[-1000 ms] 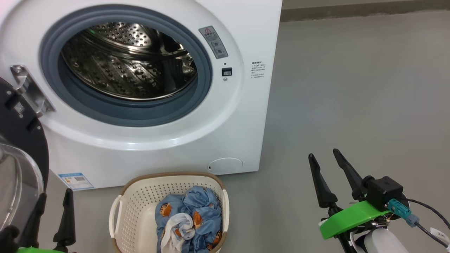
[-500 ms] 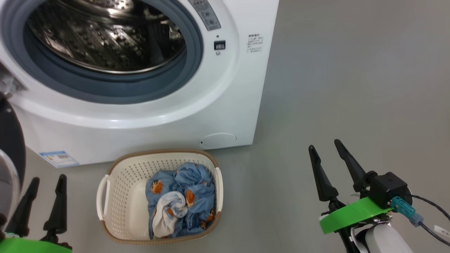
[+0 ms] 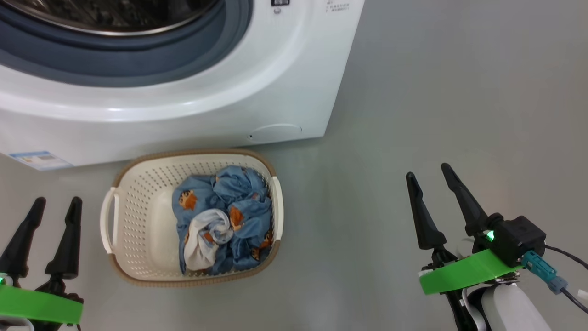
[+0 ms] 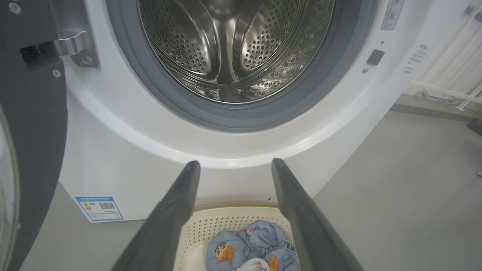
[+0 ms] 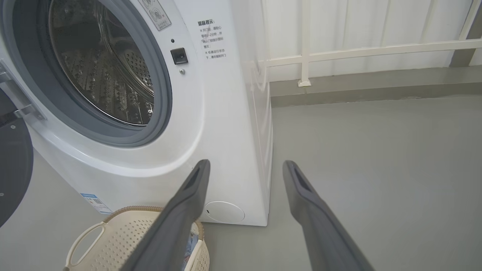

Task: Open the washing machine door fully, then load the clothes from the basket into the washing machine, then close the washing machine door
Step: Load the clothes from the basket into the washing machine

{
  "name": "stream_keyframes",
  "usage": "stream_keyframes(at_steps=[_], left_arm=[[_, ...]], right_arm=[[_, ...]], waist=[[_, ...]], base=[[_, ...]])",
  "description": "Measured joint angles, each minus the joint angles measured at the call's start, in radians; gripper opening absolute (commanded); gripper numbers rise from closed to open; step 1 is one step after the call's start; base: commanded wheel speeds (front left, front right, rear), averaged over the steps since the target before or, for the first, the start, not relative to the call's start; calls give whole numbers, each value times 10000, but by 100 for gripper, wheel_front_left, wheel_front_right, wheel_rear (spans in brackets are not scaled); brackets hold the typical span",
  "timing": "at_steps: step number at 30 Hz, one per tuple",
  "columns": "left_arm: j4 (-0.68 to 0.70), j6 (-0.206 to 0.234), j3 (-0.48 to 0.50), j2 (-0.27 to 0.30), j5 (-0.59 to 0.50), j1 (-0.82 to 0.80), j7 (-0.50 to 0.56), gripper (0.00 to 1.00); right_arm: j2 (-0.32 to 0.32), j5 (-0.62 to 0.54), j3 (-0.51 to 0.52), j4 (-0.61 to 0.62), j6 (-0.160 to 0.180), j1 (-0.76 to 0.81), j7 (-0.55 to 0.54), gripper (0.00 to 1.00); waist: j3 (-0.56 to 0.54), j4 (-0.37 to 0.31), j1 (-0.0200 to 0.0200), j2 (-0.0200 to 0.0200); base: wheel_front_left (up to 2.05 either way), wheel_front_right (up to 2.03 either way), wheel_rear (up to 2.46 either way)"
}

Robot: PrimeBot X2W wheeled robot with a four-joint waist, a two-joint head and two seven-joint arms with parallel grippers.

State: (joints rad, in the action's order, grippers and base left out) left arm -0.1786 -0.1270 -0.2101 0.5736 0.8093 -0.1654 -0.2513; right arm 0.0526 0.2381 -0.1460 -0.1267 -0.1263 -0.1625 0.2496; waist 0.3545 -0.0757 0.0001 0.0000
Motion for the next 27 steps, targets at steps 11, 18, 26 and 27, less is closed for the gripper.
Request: stream_keyframes(at_steps=[11, 18, 26, 27], left_arm=[[-146, -2, -1358, 706, 888, -594, -2, 100], [-343, -2, -2226, 1187, 1340, -1309, -4, 100], [-784, -2, -3797, 1712, 1643, -2349, -12, 100], [-819, 0, -4044, 1758, 1710, -2498, -12, 100]], right_arm=[[-4, 17, -65, 353, 0, -230, 0, 100], [-8, 86, -111, 625, 0, -407, 2, 100], [-13, 222, -217, 813, 0, -618, 31, 100], [-13, 257, -259, 815, 0, -641, 31, 100]], waist=[[1216, -182, 0, 0], [1953, -321, -1, 0], [2847, -490, 0, 0], [2954, -519, -1, 0]], base=[[0, 0, 0], [0, 0, 0], [0, 0, 0], [0, 0, 0]])
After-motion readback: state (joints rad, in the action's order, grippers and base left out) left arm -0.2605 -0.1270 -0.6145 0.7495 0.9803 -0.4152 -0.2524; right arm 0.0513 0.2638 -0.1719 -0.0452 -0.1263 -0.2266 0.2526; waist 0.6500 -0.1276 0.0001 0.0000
